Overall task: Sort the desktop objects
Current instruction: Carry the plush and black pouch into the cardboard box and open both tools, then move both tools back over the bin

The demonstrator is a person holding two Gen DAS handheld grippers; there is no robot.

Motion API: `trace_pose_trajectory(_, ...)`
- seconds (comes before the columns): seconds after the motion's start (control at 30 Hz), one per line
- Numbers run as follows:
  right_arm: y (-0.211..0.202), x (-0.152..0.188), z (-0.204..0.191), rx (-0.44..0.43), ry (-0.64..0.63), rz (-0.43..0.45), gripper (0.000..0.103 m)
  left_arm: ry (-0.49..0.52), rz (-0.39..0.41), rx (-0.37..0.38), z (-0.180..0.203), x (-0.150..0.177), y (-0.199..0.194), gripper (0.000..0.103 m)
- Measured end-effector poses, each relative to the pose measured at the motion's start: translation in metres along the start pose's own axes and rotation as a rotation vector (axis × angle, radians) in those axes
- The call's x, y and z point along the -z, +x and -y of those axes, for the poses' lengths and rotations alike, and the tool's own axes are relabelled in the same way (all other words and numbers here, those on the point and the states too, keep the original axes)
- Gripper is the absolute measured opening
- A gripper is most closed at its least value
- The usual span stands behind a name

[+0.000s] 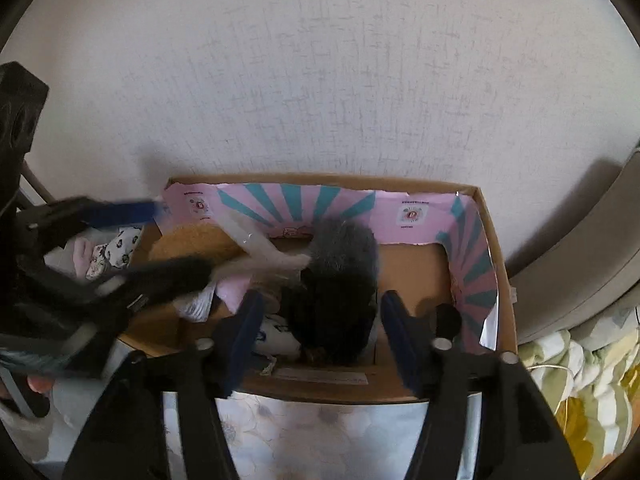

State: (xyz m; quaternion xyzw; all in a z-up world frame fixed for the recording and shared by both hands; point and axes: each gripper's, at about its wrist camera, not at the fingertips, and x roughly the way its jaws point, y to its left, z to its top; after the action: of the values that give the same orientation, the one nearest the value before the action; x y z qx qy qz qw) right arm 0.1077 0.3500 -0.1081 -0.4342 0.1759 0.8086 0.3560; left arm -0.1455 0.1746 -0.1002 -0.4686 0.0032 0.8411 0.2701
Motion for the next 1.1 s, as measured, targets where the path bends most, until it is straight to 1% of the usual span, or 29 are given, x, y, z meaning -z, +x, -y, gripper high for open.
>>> trace_pose_trajectory(0.1,-0.002,0.004,0.000,-0.012,0.023,0.016,0.057,-0.003,0.003,-0.035,-0.006,0.001,-0.004,0.103)
trace_pose_trajectory(0.17,-0.005,0.002,-0.004,-0.009,0.017,0.024,0.057,0.001,0.009,-0.054,-0.014,0.004,-0.013,0.103)
trace_pose_trajectory(0.3,-0.005,-0.002,-0.014,-0.016,-0.001,0.038,0.058,0.002,0.022,-0.074,-0.017,0.007,-0.021,0.103)
trace_pose_trajectory(0.4,-0.006,-0.006,-0.020,-0.029,-0.007,0.050,0.058,0.025,0.039,-0.117,-0.022,0.010,-0.032,0.103)
trace_pose_trajectory(0.57,-0.011,-0.017,-0.042,-0.052,-0.047,0.076,0.058,0.032,0.084,-0.175,-0.039,0.012,-0.064,0.103)
trace_pose_trajectory(0.7,-0.016,-0.021,-0.062,-0.091,-0.077,0.100,0.058,0.035,0.142,-0.239,-0.048,0.021,-0.093,0.103)
trace_pose_trajectory(0.77,-0.019,-0.020,-0.074,-0.114,-0.099,0.107,0.058,0.023,0.169,-0.289,-0.057,0.029,-0.110,0.103)
trace_pose_trajectory(0.9,-0.022,-0.021,-0.099,-0.139,-0.157,0.116,0.058,-0.029,0.205,-0.341,-0.084,0.042,-0.139,0.103)
trace_pose_trajectory(1.1,-0.030,-0.027,-0.138,-0.207,-0.230,0.151,0.058,-0.164,0.229,-0.425,-0.138,0.065,-0.180,0.103)
